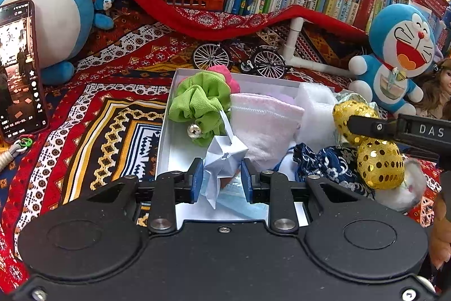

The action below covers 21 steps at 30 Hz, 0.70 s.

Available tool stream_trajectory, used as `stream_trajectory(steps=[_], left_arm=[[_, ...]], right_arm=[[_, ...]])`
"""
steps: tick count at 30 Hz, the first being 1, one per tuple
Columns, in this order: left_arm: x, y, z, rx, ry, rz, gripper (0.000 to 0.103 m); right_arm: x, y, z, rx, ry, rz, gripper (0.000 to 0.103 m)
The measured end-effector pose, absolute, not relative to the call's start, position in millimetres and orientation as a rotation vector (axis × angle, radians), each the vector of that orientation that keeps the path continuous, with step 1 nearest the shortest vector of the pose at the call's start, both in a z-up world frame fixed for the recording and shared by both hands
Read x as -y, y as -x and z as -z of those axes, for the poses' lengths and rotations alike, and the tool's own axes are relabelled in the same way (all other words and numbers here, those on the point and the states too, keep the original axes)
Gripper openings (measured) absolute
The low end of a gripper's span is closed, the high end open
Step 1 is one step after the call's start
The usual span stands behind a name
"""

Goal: Organize soft objects
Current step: 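Lower the star into the tray and open the left tool while the right tool releases the bow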

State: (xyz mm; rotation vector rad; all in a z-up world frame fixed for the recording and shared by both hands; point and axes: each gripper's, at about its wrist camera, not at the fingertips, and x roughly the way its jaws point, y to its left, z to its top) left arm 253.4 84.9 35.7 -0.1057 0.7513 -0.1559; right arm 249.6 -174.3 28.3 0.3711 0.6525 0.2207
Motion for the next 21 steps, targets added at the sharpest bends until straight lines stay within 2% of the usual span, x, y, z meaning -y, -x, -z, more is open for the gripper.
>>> stream_trajectory(steps=[8, 13, 14, 16, 21], left_arm=[[-80, -265, -34, -0.747, 0.096, 0.144, 0.027], [-77, -261, -34, -0.74, 0.062, 0.146, 0.04], [-76, -260, -35, -0.739, 0.059, 0.146, 0.042], [-77, -259, -36, -0.737, 0.059, 0.146, 0.048], [-78, -250, -43, -0.713, 0.056, 0.147, 0.059]], right_arm=[[170, -262, -20, -0.673, -0.354, -0.211, 0.061], [168, -260, -16, -0.686, -0.348, -0.223, 0.063], [168, -259, -17, -0.686, -0.346, -0.223, 0.071], [169, -257, -20, -0.684, -0.35, -0.23, 0.078], [171, -248, -29, -0.663, -0.34, -0.249, 0.085]])
